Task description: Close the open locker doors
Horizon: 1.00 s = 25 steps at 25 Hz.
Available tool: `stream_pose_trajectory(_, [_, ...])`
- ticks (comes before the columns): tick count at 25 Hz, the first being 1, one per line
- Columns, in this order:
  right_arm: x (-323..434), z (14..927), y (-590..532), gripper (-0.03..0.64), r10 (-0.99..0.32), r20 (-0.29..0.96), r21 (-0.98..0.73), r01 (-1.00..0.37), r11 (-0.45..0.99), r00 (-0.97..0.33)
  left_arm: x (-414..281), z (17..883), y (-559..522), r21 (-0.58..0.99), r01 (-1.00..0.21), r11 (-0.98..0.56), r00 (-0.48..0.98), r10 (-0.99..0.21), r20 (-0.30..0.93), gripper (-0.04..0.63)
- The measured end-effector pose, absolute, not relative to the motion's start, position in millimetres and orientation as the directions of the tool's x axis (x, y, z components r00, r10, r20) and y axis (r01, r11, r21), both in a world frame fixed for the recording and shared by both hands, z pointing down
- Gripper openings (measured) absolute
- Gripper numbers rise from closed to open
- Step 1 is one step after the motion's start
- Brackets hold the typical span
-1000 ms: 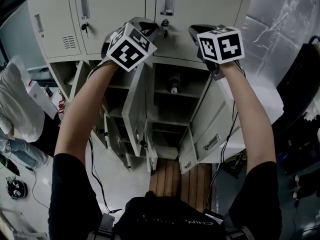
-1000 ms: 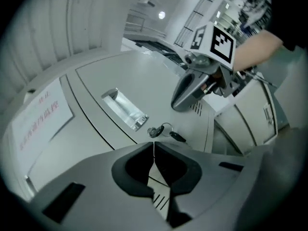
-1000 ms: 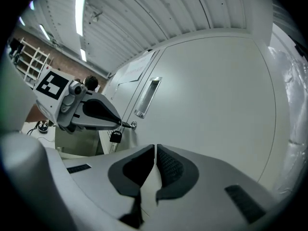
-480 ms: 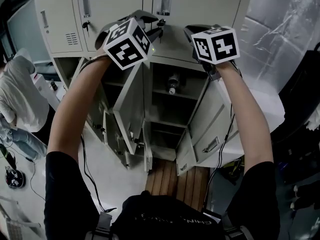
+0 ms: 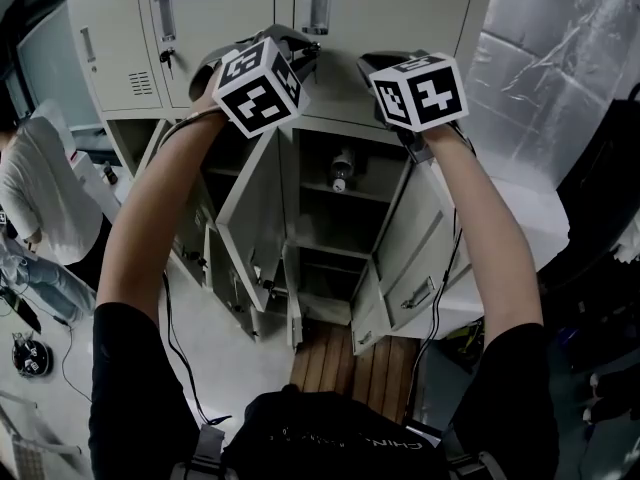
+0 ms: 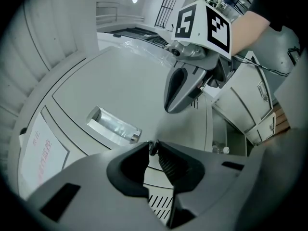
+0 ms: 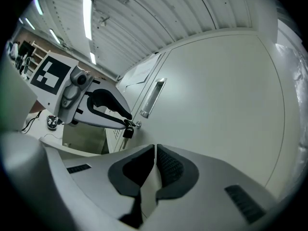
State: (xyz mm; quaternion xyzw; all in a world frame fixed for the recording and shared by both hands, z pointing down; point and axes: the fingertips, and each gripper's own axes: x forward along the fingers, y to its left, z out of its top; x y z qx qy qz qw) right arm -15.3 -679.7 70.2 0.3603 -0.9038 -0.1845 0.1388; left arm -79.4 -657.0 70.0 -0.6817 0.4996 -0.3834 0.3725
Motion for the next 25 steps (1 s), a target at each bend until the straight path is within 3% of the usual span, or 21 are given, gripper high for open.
stream_pose_trajectory(15, [-17.4,69.9,-679.9,0.040,-0.708,0.111,0.434,-0.607,0.665,-0.697,-82.5,71.6,-659.9,-0.849,-0.483,-0.215,0.199,-0.971,0.132,0.052])
stream_pose_trajectory(25, [-16.9,69.4,-679.7,0.041,-0.720,0.108,0.421,-0.625,0.658,-0.686,-84.9,68.2,-658.7,-0.629,-0.731,-0.265,0.249,-0.961,0.116,0.051])
